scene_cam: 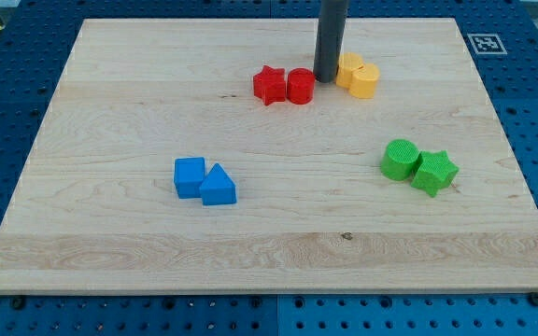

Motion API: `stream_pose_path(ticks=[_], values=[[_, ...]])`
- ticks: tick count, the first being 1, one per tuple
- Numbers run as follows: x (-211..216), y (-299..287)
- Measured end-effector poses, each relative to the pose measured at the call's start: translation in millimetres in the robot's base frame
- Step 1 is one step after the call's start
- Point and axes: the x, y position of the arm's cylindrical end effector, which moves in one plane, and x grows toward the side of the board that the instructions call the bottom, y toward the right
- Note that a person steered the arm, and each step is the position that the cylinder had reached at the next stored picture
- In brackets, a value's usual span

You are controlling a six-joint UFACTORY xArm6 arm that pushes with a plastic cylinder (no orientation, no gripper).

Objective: Push yellow hexagon right to the red circle

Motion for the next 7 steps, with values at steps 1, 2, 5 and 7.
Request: stream_pose_path(ticks=[1, 2, 5, 7], values=[[-10.8, -27.7], [-38.0, -47.6], [-52.4, 20.0], [-41.8, 12.9]])
